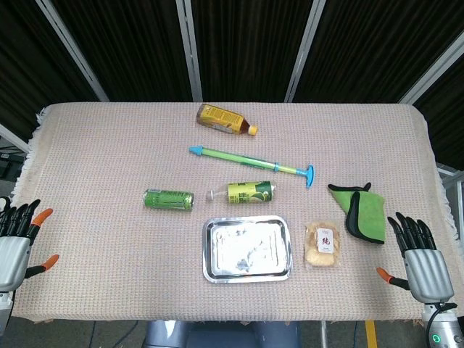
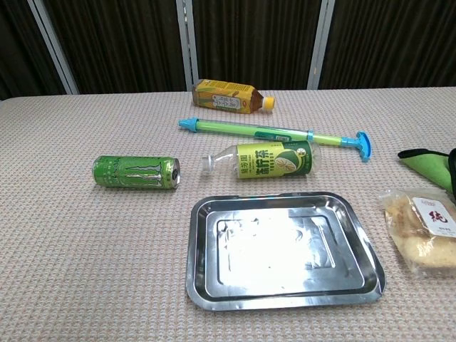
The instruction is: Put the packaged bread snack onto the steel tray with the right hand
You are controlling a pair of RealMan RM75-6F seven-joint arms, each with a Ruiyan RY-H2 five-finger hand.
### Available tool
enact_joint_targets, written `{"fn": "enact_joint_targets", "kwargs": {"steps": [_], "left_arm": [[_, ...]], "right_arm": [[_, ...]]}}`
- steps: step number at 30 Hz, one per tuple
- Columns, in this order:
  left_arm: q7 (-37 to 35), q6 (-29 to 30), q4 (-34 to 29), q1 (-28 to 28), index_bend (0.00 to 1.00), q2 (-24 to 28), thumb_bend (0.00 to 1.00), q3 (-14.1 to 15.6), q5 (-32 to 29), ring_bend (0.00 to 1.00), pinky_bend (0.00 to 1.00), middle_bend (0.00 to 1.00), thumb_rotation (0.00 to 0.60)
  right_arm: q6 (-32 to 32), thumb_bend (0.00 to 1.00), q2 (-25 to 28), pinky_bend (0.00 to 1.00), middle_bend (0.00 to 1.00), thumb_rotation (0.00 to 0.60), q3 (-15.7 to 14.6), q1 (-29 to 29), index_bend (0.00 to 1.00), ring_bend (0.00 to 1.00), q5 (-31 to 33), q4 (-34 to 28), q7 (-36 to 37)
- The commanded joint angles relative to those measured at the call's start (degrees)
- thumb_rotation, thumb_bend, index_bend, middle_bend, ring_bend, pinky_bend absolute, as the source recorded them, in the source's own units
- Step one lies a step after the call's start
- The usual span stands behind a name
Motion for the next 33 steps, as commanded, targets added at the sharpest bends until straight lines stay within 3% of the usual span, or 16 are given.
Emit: {"fn": "enact_joint_targets", "kwargs": {"steps": [1,33], "left_arm": [[0.15,-0.25,-0.05,-0.02,0.15,0.03,0.12,0.02,-0.21,0.0,0.0,0.0,0.6],[-0.7,-0.29,0.03,0.19,0.15,0.35,0.12,0.16,0.02,0.0,0.0,0.0,0.6]], "right_arm": [[-0.11,0.0,-0.08,0.0,0.0,0.6,0.02,0.09,0.0,0.0,-0.03,0.09,0.05],[0.53,0.0,0.15,0.0,0.0,0.6,-0.34,-0.13,0.0,0.0,-1.1,0.37,0.85]]}}
